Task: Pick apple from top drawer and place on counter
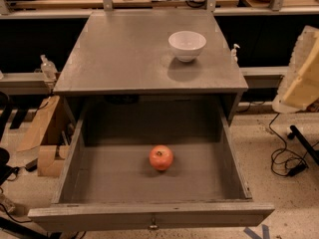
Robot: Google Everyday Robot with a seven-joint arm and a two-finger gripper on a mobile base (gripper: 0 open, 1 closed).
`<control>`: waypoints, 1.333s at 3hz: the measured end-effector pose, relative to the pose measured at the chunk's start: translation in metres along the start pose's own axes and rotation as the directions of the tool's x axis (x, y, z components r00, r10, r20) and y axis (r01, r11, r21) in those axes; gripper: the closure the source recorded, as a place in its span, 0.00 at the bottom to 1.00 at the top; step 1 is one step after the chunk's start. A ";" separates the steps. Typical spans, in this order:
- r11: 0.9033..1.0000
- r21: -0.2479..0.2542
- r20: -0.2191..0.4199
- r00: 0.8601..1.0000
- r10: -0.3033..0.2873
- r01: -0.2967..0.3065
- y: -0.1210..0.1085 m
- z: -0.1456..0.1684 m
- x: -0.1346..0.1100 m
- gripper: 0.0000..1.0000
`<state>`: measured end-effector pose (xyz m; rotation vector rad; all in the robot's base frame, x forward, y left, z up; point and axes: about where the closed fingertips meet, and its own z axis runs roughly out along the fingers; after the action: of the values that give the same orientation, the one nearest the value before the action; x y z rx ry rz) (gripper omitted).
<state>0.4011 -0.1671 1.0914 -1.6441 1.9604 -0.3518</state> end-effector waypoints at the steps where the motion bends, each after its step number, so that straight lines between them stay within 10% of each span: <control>1: 1.000 0.000 0.000 1.000 0.000 0.000 0.000 0.000 0.000 0.00; 4: 0.998 -0.011 0.138 0.988 0.068 -0.067 0.023 0.050 0.026 0.00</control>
Offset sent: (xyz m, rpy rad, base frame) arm 0.0139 -0.0049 -0.0178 0.1248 -0.0060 -0.0090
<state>0.4080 -0.1800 1.0327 -1.5584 1.9093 -0.2006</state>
